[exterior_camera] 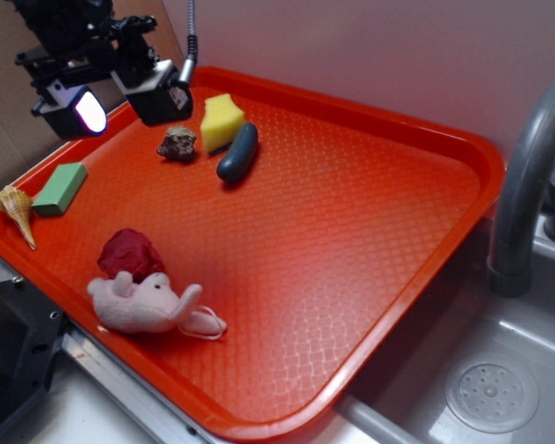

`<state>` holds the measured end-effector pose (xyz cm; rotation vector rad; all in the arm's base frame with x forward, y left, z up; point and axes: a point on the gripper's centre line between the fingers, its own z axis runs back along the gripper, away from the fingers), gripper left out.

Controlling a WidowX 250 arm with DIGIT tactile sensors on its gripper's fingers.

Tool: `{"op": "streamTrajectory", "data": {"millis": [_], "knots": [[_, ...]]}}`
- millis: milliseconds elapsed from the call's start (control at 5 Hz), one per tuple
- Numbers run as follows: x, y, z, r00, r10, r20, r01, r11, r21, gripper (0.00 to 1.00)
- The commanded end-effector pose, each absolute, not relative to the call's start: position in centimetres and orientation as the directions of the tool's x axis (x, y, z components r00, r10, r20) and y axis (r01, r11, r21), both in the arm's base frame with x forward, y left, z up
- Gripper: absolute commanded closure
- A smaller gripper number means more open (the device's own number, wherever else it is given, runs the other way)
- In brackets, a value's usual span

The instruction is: Grab the plastic pickle.

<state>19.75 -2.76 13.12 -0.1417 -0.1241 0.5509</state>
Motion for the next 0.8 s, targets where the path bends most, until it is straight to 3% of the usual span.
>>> {"op": "streamTrajectory", "data": {"millis": [0,200,400,600], "knots": [[20.3,-2.7,13.8,0.844,0.527,0.1,-0.504,0.844,-0.184,0.0],[20.3,-2.7,13.8,0.844,0.527,0.1,-0.504,0.844,-0.184,0.0],[23.2,-3.2,11.2,0.851,0.523,0.057,-0.513,0.848,-0.132,0.0],[23.9,-3.4,9.0,0.862,0.503,0.065,-0.501,0.865,-0.038,0.0]]}}
